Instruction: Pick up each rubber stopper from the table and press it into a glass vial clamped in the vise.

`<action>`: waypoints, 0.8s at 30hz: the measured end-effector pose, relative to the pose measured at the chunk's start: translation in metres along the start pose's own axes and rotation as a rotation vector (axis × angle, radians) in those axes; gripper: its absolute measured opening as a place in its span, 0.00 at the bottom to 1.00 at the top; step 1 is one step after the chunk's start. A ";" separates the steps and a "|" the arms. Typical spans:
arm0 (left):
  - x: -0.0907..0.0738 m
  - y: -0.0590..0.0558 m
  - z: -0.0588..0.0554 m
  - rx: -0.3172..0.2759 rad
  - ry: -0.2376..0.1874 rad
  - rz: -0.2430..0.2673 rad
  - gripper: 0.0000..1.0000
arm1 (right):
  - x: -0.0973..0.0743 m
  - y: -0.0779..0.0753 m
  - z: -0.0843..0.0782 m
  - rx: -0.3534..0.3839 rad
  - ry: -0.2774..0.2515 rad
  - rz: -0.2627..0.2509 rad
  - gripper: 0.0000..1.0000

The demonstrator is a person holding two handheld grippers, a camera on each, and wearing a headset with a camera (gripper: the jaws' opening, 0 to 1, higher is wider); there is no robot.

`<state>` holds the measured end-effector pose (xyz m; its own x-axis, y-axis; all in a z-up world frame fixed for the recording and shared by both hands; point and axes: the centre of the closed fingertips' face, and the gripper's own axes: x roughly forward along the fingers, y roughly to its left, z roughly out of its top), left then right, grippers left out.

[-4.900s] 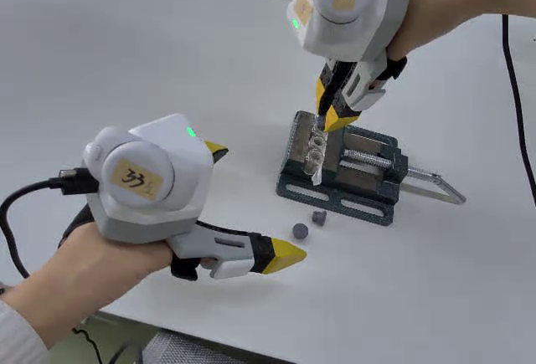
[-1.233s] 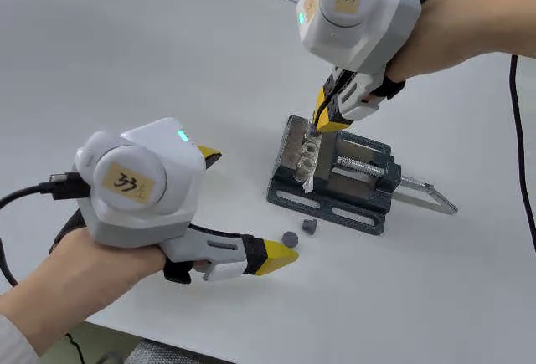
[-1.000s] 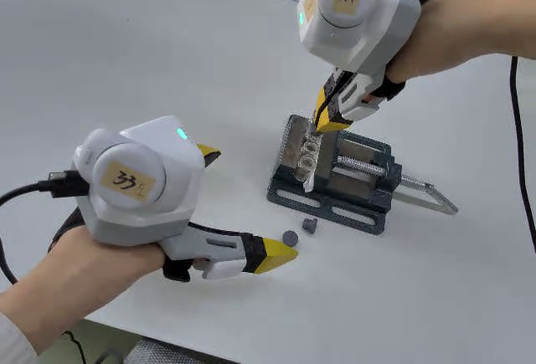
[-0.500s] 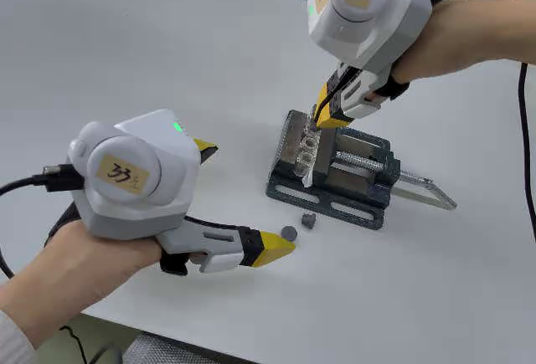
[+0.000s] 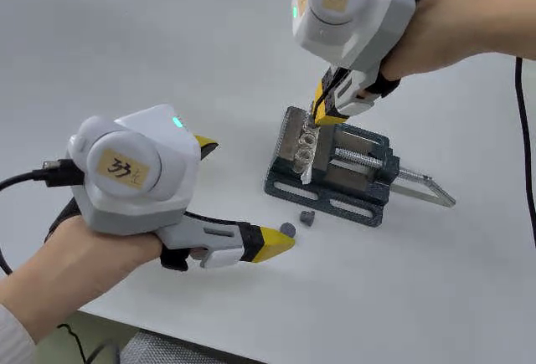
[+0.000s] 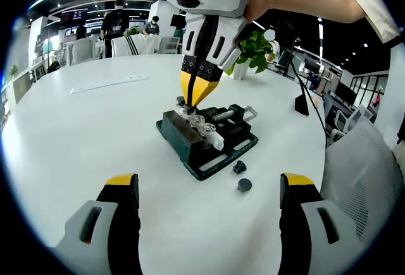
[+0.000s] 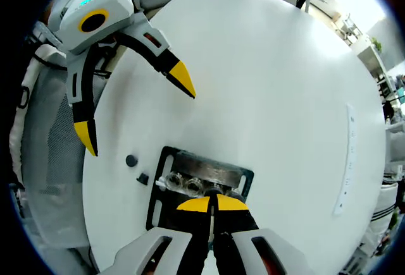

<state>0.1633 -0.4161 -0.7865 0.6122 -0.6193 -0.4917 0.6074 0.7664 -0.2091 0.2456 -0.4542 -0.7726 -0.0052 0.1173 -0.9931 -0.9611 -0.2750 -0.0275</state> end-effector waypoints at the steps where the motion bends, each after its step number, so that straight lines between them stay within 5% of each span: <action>1: 0.000 0.000 0.000 0.003 0.000 -0.001 0.91 | 0.000 -0.001 0.000 0.006 0.006 0.001 0.00; 18: -0.001 -0.003 0.005 0.012 -0.008 -0.004 0.91 | 0.001 0.000 0.000 0.036 0.062 0.009 0.00; 24: -0.003 -0.003 0.004 0.021 -0.004 -0.008 0.91 | 0.000 0.000 0.001 -0.007 0.067 0.020 0.00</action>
<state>0.1622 -0.4172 -0.7812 0.6088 -0.6263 -0.4869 0.6230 0.7574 -0.1954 0.2456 -0.4536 -0.7726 -0.0055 0.0473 -0.9989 -0.9591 -0.2829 -0.0082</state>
